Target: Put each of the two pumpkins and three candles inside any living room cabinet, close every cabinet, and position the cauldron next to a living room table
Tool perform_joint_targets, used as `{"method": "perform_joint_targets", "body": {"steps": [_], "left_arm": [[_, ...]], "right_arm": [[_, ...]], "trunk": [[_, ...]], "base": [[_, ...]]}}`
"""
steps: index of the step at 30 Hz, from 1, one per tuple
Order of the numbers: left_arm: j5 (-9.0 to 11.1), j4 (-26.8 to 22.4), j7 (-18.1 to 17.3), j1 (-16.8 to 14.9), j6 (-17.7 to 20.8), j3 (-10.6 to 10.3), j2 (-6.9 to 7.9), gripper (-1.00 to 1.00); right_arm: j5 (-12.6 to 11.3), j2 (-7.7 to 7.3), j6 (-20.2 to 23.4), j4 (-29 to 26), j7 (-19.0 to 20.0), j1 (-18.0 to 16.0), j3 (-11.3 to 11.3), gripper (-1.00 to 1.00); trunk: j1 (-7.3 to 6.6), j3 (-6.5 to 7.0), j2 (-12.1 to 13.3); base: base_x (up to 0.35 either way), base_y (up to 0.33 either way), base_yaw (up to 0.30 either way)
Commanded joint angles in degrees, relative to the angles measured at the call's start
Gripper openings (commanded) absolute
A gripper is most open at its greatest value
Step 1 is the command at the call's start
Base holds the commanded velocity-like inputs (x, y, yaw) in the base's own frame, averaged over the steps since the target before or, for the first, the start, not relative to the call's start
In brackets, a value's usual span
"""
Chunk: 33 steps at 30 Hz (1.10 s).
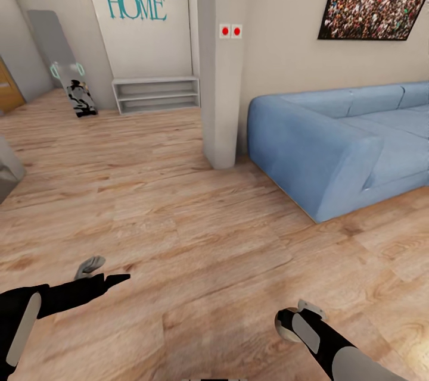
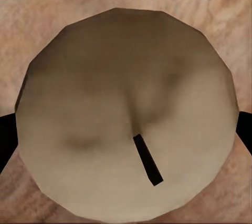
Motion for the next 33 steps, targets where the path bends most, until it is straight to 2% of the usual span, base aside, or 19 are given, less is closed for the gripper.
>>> {"method": "perform_joint_targets", "body": {"steps": [1, 4, 7, 11, 14, 17, 24, 33], "left_arm": [[0.0, 0.0, 0.3, 0.0, 0.0, 0.0, 0.0, 1.0], [-0.1, 0.0, 1.1, 0.0, 0.0, 0.0, -0.01, 1.0], [0.0, 0.0, 3.6, -0.1, 0.0, 0.0, -0.01, 1.0], [0.0, 0.0, 8.7, -0.1, 0.0, 0.0, -0.01, 1.0], [0.0, 0.0, 14.2, -0.1, 0.0, 0.0, -0.06, 1.0], [0.0, 0.0, 17.0, -0.1, 0.0, 0.0, -0.54, 1.0], [-0.2, -0.1, 18.1, -0.2, 0.0, -0.1, -1.26, 1.0], [-0.4, -0.1, 18.2, -0.2, 0.0, -0.2, -1.39, 1.0]], "right_arm": [[0.0, 0.0, 0.0, 0.0, 0.0, 0.0, 0.0, -1.0], [0.0, 0.0, 0.1, 0.0, 0.0, 0.0, 0.0, -1.0], [0.0, 0.0, 0.1, 0.0, 0.0, 0.0, 0.0, -1.0], [0.0, 0.0, 1.0, 0.0, -0.1, 0.0, 0.0, -1.0], [0.0, 0.0, 1.5, 0.0, -0.1, 0.0, 0.0, -1.0], [0.0, -0.01, 1.6, 0.0, -0.1, 0.0, 0.0, -1.0], [0.0, 0.02, 1.8, 0.0, -0.1, 0.0, 0.1, -1.0], [0.0, -0.19, 3.1, 0.0, -0.1, 0.0, 0.1, -1.0]], "trunk": [[-0.22, 0.18, 0.4], [-0.88, 0.72, 1.6], [-1.54, 1.26, 2.8], [-2.42, 1.98, 4.4], [-3.08, 2.52, 5.6], [-3.74, 3.06, 6.8], [-5.28, 4.31, 9.6], [-7.25, 5.93, 13.3]], "base": [[0.0, 0.0, 0.0], [0.0, 0.0, 0.0], [0.0, 0.0, 0.0], [0.0, 0.0, 0.0], [0.0, 0.0, 0.0], [0.0, 0.0, 0.0], [0.0, 0.0, 0.0], [0.0, 0.0, 0.0]]}}
